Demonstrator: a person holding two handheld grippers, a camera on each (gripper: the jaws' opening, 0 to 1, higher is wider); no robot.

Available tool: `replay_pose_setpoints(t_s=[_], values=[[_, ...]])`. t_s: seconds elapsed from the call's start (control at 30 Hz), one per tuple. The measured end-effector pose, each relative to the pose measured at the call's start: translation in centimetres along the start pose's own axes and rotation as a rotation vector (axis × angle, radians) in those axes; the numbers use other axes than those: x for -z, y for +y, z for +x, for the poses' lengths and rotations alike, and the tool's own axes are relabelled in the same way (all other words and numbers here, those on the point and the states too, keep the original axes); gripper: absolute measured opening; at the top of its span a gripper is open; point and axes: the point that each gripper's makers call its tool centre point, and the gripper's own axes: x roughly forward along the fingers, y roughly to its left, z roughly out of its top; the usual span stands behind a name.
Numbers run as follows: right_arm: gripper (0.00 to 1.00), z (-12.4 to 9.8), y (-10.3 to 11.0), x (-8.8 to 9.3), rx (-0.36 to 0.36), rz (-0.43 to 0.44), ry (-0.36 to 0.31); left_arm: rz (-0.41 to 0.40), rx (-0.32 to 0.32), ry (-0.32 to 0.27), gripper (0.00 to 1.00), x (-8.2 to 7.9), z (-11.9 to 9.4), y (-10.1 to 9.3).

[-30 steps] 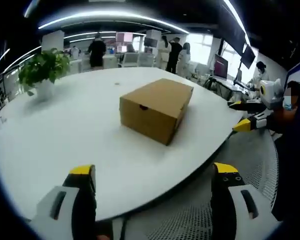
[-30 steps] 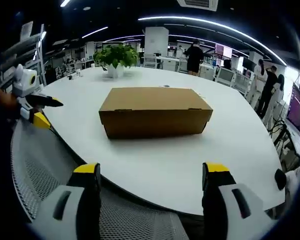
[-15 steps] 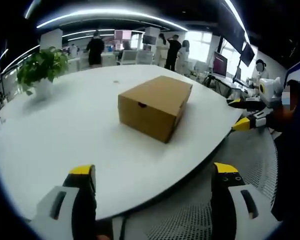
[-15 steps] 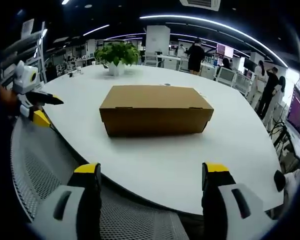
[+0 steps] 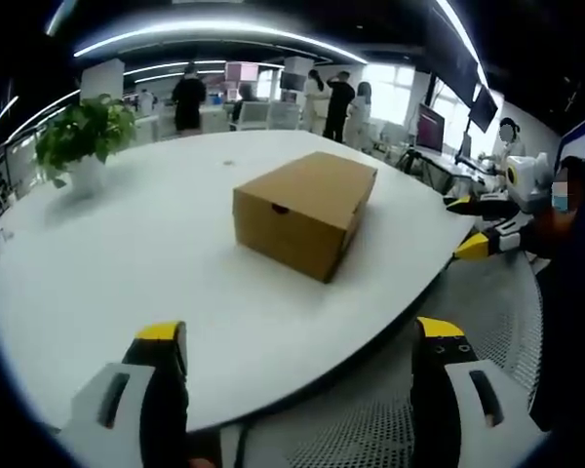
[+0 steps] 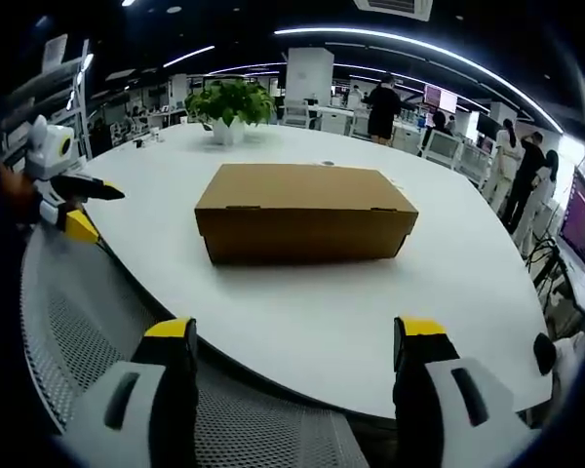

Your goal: Operate the shoe box by opening the lid, removing the specified soft item, and placing it in the target area until the item is outside and the box remains undamaged.

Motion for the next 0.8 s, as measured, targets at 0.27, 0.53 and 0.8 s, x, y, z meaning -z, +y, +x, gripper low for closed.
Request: replay_pose_setpoints(t_s=[0.27, 0.53, 0.8], values=[[0.78, 0.05, 0.09, 0.16, -0.004, -0.006, 0.006, -0.004, -0.001, -0.004, 0.97, -0.02, -0.08, 0.02], [0.78, 0.1, 0.13, 0.31, -0.009, -0.012, 0.015, -0.009, -0.002, -0.01, 0.98, -0.07, -0.06, 0.05], [0.78, 0.07, 0.26, 0.28, -0.012, -0.012, 0.018, -0.012, -0.002, -0.013, 0.98, -0.09, -0.07, 0.1]])
